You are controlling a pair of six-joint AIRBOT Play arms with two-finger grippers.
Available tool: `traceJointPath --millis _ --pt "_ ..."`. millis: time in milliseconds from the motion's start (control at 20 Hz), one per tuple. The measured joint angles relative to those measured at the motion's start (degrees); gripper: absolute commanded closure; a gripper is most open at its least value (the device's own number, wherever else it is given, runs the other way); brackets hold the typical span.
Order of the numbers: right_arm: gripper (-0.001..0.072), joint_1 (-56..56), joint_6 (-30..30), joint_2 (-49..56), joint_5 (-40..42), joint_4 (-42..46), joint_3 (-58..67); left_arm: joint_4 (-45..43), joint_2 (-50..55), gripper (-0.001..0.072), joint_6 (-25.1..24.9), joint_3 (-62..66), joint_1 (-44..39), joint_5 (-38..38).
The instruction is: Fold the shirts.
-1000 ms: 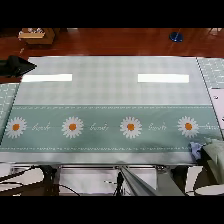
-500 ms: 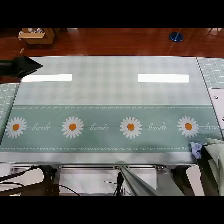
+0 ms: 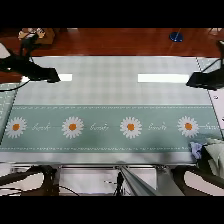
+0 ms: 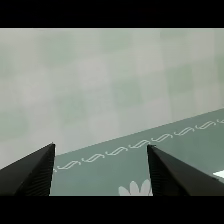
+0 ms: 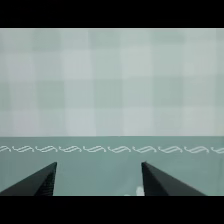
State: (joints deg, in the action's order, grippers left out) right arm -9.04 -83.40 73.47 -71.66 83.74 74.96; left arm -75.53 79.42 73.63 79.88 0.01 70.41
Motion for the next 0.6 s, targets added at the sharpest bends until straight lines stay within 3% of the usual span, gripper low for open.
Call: traceJointPath --millis 300,600 --pt "0.0099 6.56 -1.84 2.73 -3.93 7.39 2.10 -12.02 0.11 -0.0013 5.29 0.22 -8.07 0.96" --pt "0.0099 7.54 -2.60 3.15 -5.14 8.83 2.40 -15.19 0.11 -0.0013 6.84 0.22 -9.99 1.11"
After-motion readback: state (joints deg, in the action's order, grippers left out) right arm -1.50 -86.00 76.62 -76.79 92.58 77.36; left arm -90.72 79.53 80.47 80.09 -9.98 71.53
